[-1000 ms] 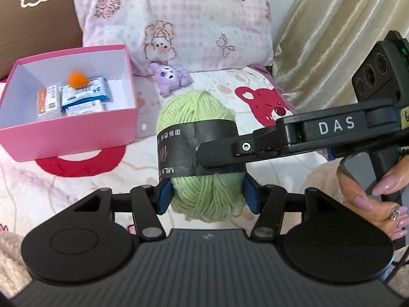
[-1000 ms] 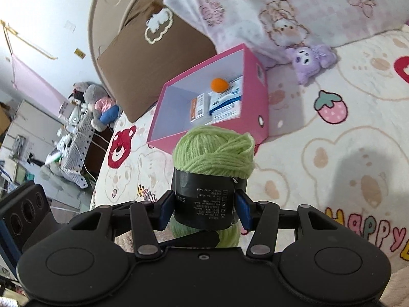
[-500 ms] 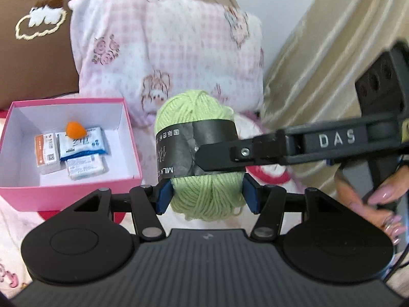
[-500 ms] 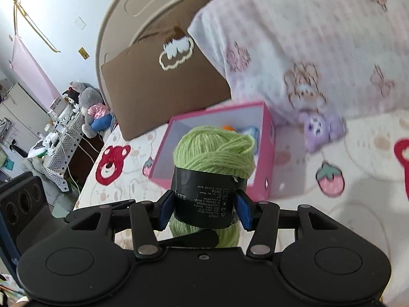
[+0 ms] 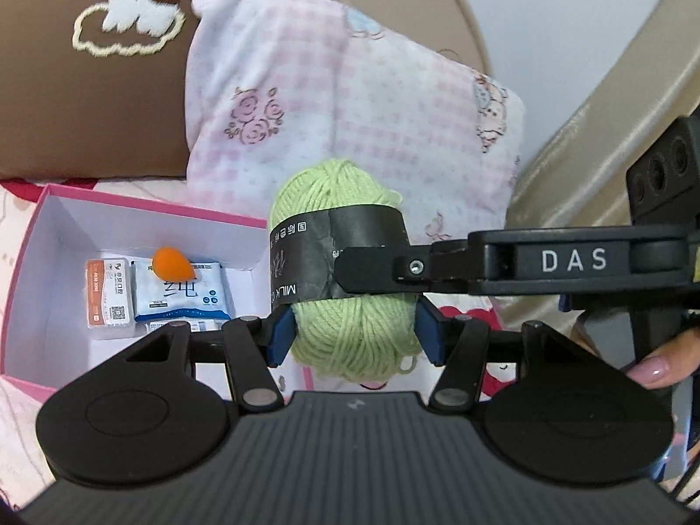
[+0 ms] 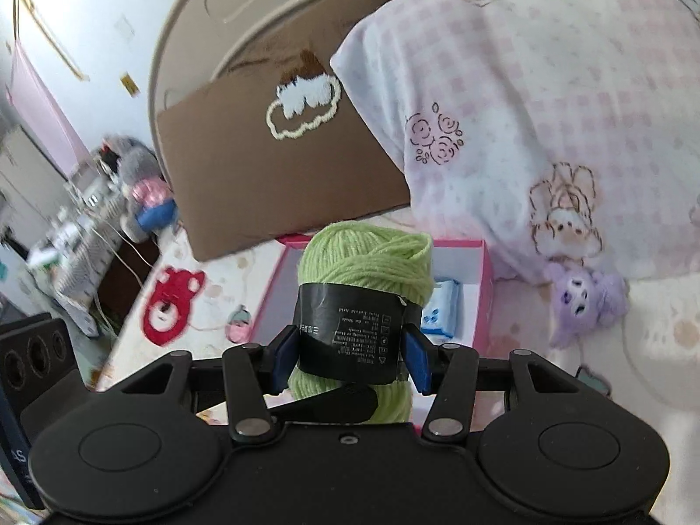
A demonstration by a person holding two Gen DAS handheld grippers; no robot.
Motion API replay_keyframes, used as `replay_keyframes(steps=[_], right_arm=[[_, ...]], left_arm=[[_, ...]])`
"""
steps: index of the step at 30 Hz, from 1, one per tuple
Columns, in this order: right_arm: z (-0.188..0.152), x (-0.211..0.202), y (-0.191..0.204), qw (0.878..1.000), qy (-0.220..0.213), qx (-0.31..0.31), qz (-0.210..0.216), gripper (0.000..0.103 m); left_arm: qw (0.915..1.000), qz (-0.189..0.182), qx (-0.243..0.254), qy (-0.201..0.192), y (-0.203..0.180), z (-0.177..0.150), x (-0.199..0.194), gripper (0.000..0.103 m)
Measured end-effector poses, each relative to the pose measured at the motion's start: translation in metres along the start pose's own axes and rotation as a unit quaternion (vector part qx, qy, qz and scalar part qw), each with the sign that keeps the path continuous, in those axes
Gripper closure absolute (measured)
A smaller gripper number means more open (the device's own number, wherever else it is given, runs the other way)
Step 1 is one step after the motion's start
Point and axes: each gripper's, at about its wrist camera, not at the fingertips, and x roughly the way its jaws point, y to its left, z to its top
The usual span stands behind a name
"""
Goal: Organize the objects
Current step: 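Lift the green yarn ball with the left gripper and carry it over the pink box, then lower the green yarn ball into the pink box and open the left gripper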
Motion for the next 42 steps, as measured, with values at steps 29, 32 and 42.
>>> replay_keyframes(steps=[29,32,42], right_arm=[[-0.03,0.14,-0.069,1.0,0.006,0.014,-0.026,0.047],[-0.031,0.14,-0.066,0.999,-0.001,0.007,-0.032,0.047],[-0.035,0.146,-0.059,0.998,-0.026,-0.016,-0.058,0.049]], left_arm=[[0.9969,0.034,-0.053,0.048,0.098,-0.041,0.133,0.047],[0.9971,0.038,-0.051,0.043,0.099,-0.041,0.134,0.047],[0.9932,0.05,-0.087,0.058,0.111,-0.038,0.136,0.049]])
